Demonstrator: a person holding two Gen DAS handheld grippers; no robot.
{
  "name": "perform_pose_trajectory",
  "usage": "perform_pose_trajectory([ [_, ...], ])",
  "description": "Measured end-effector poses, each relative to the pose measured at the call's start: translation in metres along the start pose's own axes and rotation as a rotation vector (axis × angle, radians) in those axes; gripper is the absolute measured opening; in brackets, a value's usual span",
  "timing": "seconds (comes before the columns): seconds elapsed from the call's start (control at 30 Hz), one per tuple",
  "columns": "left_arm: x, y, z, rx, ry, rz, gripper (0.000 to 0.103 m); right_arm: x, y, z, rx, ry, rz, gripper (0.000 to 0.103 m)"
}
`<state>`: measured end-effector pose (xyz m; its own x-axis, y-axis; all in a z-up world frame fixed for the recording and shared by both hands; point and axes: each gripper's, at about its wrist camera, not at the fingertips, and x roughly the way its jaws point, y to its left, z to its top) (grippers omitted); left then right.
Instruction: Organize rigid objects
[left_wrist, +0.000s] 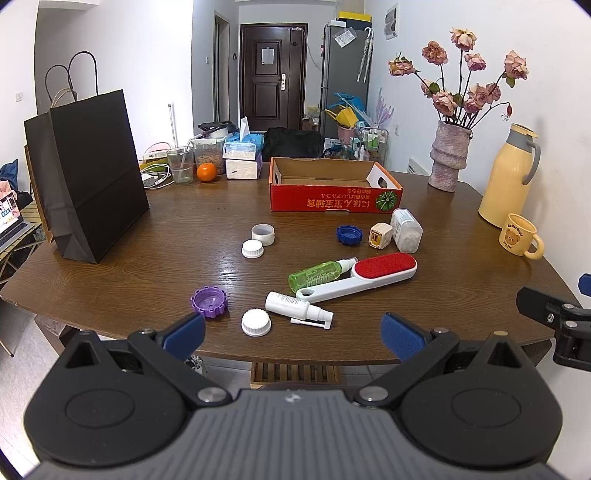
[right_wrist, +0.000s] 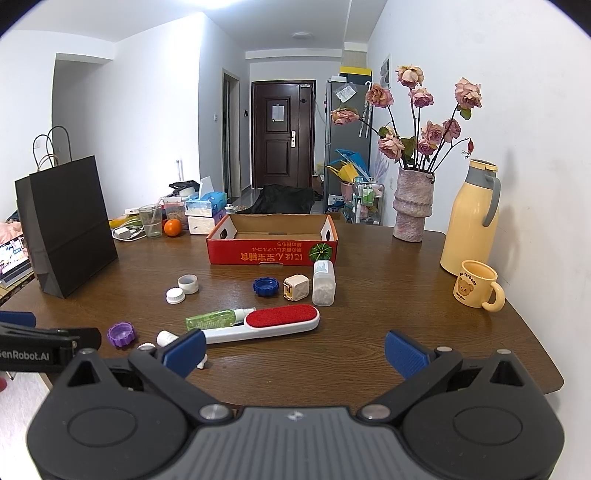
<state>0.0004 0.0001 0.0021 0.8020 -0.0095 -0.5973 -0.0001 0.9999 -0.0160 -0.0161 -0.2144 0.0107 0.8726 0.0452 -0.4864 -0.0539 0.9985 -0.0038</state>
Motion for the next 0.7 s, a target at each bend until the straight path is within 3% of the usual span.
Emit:
perform_pose_trajectory([
  [0.7,0.01,0.004,0.003,-0.029,0.008,0.0,0.103,0.012,0.001,-0.003,-0.004,0.006,0.012,0.103],
])
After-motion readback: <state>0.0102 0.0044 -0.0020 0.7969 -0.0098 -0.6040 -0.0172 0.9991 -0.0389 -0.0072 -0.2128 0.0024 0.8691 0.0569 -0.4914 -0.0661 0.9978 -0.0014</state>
